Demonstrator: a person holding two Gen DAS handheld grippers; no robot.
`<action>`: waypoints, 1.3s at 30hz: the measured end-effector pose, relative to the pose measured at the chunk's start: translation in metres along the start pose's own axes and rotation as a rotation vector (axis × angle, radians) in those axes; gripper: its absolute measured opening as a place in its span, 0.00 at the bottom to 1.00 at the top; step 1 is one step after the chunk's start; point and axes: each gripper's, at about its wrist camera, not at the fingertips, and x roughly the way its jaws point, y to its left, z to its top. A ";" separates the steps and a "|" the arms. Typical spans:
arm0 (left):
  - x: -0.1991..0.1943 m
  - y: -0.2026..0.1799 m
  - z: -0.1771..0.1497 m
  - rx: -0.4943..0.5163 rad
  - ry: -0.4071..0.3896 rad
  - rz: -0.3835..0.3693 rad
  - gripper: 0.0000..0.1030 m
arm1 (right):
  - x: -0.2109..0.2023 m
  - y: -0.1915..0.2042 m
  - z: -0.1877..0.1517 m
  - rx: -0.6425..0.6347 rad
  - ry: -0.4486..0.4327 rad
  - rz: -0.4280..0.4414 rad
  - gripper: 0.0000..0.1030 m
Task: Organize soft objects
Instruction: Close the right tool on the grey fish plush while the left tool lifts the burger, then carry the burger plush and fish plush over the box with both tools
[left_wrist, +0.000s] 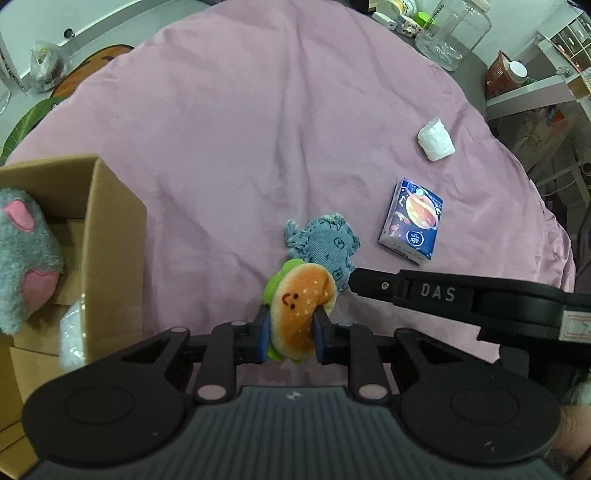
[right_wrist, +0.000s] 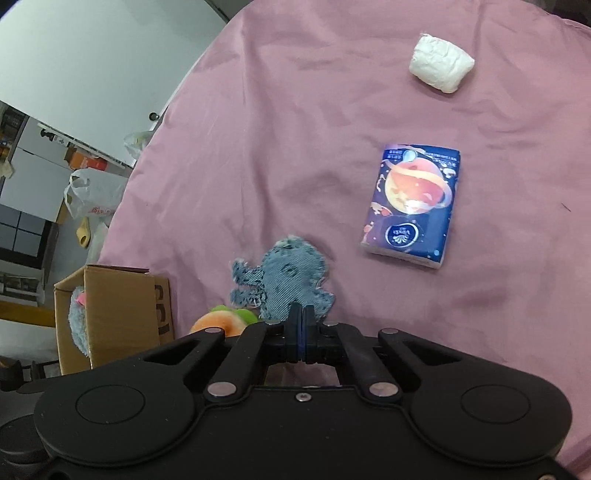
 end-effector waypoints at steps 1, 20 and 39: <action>-0.003 0.000 -0.001 0.002 -0.006 -0.001 0.21 | 0.000 -0.002 0.000 0.019 0.002 0.007 0.12; -0.070 0.023 -0.006 -0.021 -0.105 0.029 0.21 | -0.007 0.023 -0.002 0.009 -0.040 -0.040 0.19; -0.151 0.058 -0.029 -0.018 -0.257 0.032 0.21 | -0.095 0.090 -0.052 -0.090 -0.170 -0.062 0.20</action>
